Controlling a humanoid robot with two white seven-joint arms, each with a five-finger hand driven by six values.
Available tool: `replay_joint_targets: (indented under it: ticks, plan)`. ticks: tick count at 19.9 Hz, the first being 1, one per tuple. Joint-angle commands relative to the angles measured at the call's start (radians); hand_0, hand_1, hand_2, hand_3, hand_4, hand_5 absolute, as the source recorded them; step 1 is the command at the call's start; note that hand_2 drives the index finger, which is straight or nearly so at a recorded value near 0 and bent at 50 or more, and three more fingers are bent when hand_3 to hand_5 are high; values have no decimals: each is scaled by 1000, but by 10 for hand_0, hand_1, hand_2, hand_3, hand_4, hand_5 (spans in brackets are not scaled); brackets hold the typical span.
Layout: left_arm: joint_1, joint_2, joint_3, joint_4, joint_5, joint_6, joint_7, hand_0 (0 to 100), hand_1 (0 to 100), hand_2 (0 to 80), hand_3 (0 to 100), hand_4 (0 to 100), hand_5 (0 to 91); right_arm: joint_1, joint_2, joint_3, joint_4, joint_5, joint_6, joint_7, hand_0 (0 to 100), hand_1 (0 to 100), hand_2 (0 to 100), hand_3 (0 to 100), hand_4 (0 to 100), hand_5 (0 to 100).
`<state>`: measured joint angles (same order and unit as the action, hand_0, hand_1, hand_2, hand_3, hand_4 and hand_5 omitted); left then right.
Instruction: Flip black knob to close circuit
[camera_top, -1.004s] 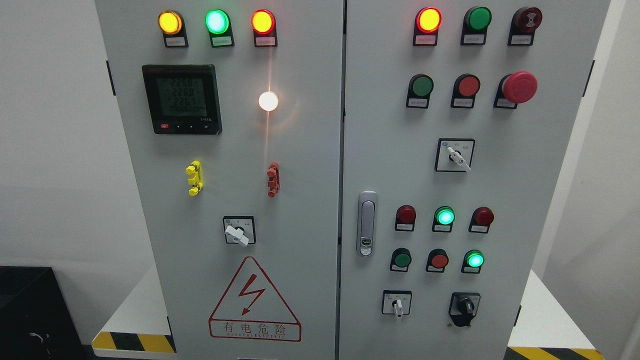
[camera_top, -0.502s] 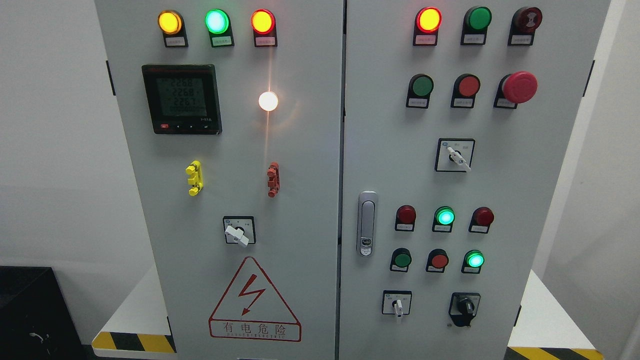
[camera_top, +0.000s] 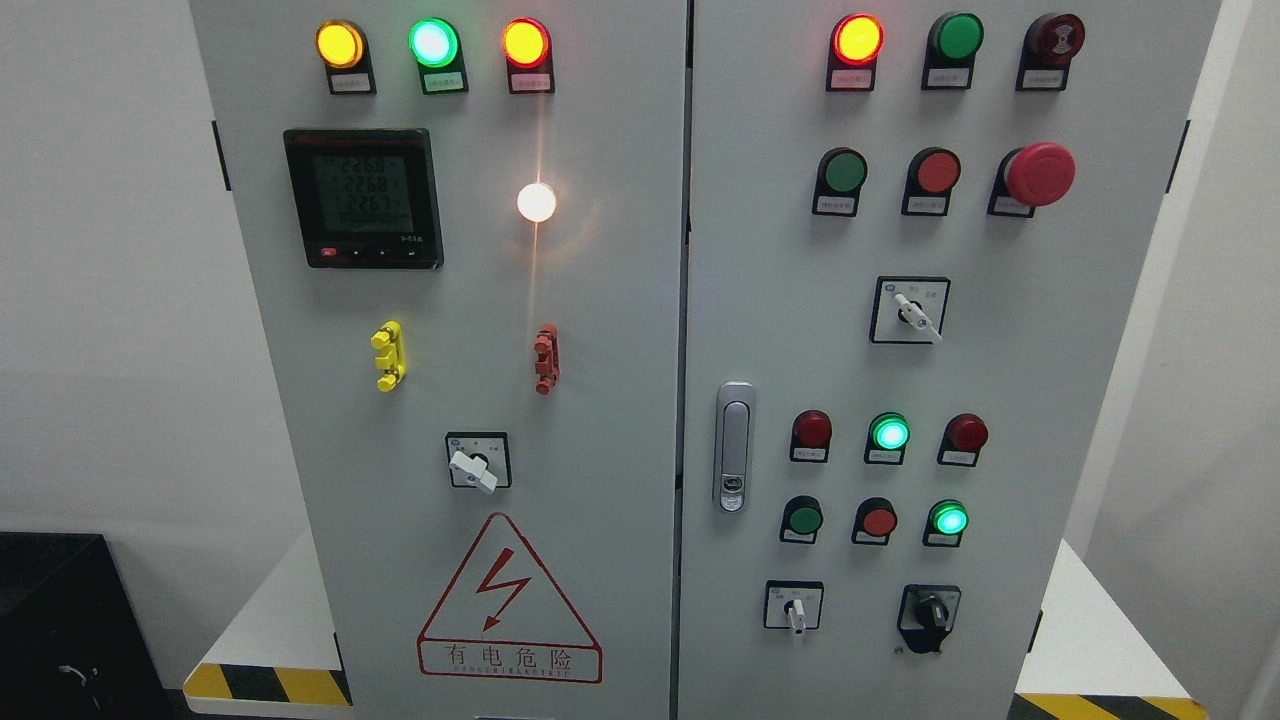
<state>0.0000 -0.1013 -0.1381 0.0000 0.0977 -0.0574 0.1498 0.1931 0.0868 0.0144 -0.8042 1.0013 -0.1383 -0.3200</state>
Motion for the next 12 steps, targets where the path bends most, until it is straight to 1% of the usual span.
replay_joint_targets:
  ticks: [1,4,6,8,9,12]
  plan:
    - [23,0,0,-31,-1,1,0,120,556,0,0,0,0,-6,28,13,-268,103,31,2,0,72,863,998,879,940]
    - [23,0,0,-31,0,1,0,120,556,0,0,0,0,-9,33,12,-335,173,71,7,0,61,867,1000,883,946]
    - [23,0,0,-31,-1,1,0,120,556,0,0,0,0,-17,34,12,-381,206,85,12,0,51,870,1000,889,950]
    - [23,0,0,-29,-1,1,0,120,556,0,0,0,0,-23,33,12,-421,218,95,33,0,42,874,1000,890,955]
    - [23,0,0,-31,0,1,0,120,556,0,0,0,0,-29,34,10,-437,223,100,36,0,34,876,1000,892,957]
    - [23,0,0,-31,0,1,0,120,556,0,0,0,0,-60,34,-34,-469,252,100,47,0,23,880,1000,895,960]
